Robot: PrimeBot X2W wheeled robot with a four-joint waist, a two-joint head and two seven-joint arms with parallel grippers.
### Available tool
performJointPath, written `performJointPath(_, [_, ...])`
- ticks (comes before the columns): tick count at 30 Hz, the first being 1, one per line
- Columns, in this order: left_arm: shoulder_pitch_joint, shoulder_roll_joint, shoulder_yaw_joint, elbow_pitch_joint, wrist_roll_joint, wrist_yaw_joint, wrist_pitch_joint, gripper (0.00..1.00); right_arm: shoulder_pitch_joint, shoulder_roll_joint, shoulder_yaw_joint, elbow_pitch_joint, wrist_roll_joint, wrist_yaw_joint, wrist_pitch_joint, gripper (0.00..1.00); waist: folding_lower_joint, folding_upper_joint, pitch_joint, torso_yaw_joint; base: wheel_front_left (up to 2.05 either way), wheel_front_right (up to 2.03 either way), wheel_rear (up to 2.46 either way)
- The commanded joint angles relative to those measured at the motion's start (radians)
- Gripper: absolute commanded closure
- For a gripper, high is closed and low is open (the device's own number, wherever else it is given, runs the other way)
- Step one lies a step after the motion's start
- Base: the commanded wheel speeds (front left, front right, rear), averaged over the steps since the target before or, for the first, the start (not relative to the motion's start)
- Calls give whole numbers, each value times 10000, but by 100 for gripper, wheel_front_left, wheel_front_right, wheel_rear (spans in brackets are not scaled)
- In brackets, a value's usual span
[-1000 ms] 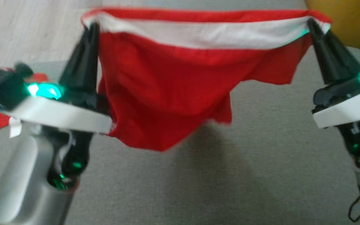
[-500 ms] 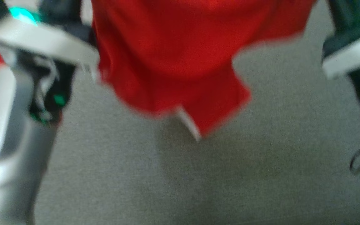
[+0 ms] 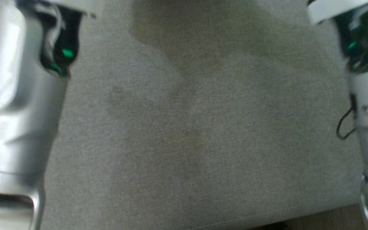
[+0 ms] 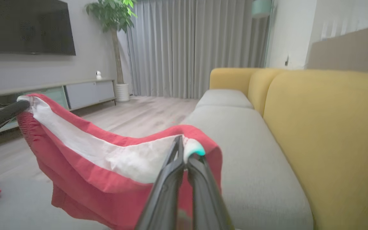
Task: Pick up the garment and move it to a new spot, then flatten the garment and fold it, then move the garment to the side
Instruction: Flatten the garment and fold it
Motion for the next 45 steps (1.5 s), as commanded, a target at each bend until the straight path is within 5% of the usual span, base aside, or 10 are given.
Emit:
performJointPath(1, [105, 276, 143, -182, 4, -71, -178, 100, 318, 169, 130, -157, -46, -7, -170, 100, -4, 0, 182, -27, 0, 0, 0])
performJointPath(13, [3975, -89, -562, -952, -567, -273, -1751, 100, 3680, 255, -514, -556, -214, -7, -1230, 100, -4, 0, -746, 293, 0, 0, 0])
performJointPath(24, [8106, 440, -1504, -3640, -888, 268, -1396, 100, 8477, 810, -1733, -3790, -916, -7, 20, 100, -4, 0, -2720, 549, 0, 0, 0])
performJointPath(31, [9841, 740, -1513, -5119, -1152, 900, -1331, 100, 10374, 1070, -2165, -5950, -1657, -7, 1218, 100, -4, 0, -2958, 673, 0, 0, 0])
performJointPath(37, [10117, 300, -1832, -5061, -1430, 1097, -1232, 100, 10214, 1133, -2607, -6427, -1807, -7, 1918, 100, -4, 0, -2522, 1141, 0, 0, 0])
performJointPath(45, [8668, -1009, -1774, -3287, -1744, 1165, -1487, 100, 7429, 16, -2449, -4297, -1263, -7, 2673, 100, -4, 0, -1393, 1924, 0, 0, 0])
